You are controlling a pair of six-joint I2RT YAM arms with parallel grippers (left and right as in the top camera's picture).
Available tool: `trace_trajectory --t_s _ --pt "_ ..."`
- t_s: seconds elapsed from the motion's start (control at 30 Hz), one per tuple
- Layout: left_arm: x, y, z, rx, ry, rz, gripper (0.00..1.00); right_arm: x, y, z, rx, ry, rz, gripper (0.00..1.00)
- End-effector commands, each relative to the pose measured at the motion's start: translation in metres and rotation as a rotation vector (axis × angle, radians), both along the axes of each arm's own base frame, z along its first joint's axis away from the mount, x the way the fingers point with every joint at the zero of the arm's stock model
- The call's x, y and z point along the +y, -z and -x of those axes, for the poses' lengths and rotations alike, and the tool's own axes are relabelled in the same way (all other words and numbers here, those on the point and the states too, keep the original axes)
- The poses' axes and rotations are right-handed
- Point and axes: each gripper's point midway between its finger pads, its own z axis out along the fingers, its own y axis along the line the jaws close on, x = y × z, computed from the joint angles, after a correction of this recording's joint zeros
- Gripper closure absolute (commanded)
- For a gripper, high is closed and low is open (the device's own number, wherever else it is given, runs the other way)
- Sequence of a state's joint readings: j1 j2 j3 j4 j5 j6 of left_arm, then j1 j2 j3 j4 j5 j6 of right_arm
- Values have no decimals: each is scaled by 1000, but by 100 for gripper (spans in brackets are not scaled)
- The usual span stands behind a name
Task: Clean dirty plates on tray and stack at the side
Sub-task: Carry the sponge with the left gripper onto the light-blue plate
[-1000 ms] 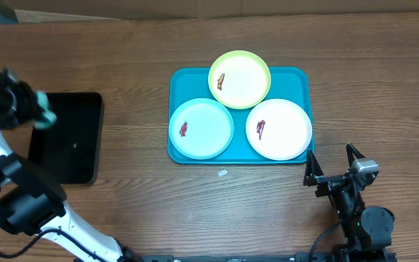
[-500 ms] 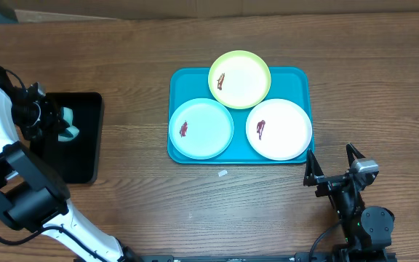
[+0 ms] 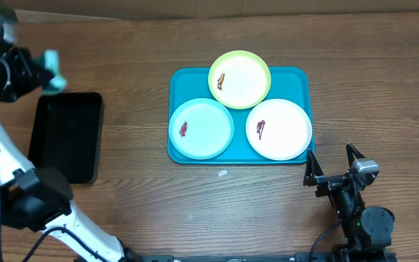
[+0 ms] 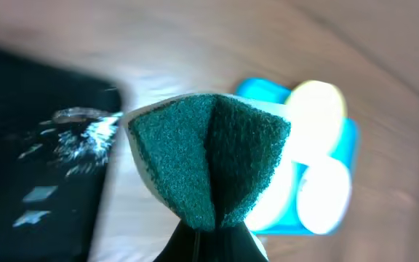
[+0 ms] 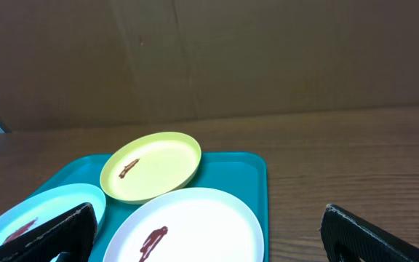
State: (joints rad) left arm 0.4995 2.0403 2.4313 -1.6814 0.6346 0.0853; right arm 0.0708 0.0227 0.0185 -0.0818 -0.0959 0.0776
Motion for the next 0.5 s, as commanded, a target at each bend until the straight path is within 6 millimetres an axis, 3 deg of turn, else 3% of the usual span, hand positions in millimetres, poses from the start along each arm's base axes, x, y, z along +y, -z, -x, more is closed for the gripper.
trace_trajectory --t_s 0.0,0.03,0.3,0.47 --pt "-75 -26 -9 -92 190 116 96 -4 4 -1 5 19 0 0" --pt "-105 -19 -10 -66 262 113 96 -4 4 -1 5 19 0 0" --pt "-244 53 17 141 603 32 96 -4 4 -1 5 19 0 0" --pt "-305 124 39 274 660 -57 96 -4 4 -1 5 19 0 0"
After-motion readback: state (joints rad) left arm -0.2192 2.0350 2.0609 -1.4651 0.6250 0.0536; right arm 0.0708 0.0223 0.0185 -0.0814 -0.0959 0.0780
